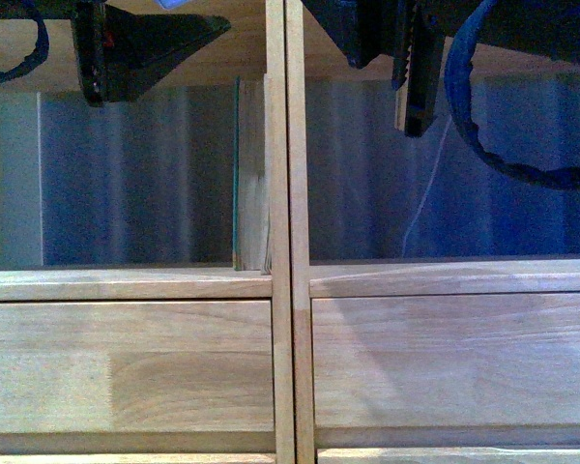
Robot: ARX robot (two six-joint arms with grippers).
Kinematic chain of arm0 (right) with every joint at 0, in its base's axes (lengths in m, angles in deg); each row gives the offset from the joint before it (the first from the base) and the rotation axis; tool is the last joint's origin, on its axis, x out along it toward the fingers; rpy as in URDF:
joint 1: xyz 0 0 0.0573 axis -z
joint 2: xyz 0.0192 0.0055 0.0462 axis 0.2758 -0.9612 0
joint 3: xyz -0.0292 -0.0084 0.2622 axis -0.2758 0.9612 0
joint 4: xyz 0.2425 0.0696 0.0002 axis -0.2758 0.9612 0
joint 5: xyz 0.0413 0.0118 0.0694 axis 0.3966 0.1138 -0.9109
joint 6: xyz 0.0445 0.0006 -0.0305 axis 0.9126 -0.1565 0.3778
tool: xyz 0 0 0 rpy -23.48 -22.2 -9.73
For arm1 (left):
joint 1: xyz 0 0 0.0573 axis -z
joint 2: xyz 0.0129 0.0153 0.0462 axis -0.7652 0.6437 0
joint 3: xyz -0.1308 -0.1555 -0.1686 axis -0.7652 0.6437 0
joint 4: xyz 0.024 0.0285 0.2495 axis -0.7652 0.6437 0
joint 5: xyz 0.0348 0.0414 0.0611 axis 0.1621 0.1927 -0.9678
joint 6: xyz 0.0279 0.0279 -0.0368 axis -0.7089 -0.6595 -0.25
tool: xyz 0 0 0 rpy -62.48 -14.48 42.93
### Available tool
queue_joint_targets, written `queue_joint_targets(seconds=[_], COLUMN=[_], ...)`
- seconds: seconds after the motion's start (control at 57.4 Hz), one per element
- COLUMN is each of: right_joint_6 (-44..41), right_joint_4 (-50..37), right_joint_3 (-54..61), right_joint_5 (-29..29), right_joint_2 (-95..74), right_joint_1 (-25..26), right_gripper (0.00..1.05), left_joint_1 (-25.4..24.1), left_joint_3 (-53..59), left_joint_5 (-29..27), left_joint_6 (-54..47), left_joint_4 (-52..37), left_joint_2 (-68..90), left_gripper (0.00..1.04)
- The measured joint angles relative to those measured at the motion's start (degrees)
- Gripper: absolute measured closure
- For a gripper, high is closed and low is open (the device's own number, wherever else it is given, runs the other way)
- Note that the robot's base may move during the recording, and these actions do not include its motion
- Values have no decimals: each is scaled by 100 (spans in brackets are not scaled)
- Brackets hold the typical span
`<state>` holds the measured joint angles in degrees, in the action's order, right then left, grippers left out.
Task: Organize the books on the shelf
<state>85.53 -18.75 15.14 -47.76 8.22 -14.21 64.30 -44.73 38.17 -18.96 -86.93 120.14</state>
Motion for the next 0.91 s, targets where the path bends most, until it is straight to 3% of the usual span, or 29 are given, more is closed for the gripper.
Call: queue_joint_targets(seconds=[0.139,0.349,0.471,0.697,0.906], right_joint_6=[151,323,470,520,-365], right_joint_4=[68,-24,-76,-66,1051], right_joint_3=[0,127,273,634,968], right_joint_5=[4,-293,-321,-442,-525], right_joint_2=[-2,9,9,295,839], right_joint_1=[-4,-4,103,713,1781], right_gripper=[97,57,38,6,7], left_joint_1=[13,4,-61,-459,-1084], left_joint_3=[48,63,72,417,634], left_joint_5=[-35,-260,-251,-579,-1331], left_joint_6=[-70,-39,61,-483,-2164], left_joint_4=[-44,-190,-317,-195,474], left_joint_2=[-48,-85,-90,-450,-750], left_gripper=[40,80,96,98,98])
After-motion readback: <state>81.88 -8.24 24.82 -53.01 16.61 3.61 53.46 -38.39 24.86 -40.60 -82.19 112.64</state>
